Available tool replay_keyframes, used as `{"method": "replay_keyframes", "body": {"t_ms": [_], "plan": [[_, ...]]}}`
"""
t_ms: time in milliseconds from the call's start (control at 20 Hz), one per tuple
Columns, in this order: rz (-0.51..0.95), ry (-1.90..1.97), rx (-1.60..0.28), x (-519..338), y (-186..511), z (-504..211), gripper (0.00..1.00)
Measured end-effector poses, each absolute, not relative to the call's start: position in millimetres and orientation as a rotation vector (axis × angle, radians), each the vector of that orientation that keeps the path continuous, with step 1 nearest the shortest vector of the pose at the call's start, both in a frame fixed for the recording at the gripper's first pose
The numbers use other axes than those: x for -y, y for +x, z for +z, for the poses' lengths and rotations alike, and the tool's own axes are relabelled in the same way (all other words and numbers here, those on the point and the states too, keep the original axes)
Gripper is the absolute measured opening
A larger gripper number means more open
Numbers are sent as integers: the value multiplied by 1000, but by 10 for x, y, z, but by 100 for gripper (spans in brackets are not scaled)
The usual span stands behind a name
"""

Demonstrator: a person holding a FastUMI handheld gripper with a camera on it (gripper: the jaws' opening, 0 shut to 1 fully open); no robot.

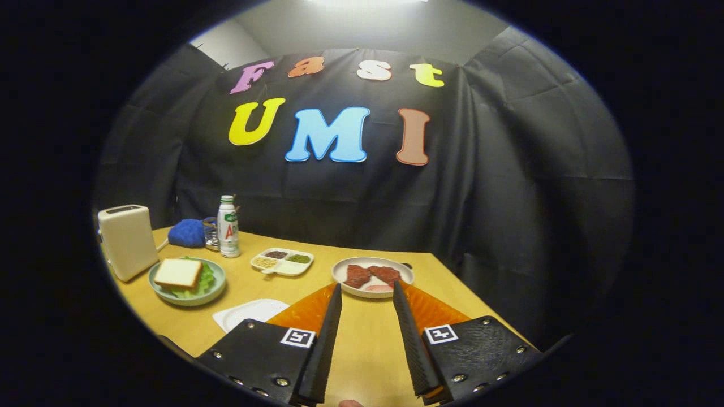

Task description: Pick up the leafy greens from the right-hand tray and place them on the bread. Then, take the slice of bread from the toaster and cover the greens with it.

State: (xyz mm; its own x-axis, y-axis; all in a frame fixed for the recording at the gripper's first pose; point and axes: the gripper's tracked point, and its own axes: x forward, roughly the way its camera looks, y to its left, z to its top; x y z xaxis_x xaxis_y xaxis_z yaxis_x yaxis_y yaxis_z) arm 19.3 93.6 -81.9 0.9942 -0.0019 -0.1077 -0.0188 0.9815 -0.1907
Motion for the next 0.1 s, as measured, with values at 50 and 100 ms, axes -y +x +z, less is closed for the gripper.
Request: {"method": "replay_keyframes", "body": {"t_ms": [50,100], "plan": [[-21,-217,-102,-744,149,-781,56],[-32,-220,-84,-593,119,-702,56]]}}
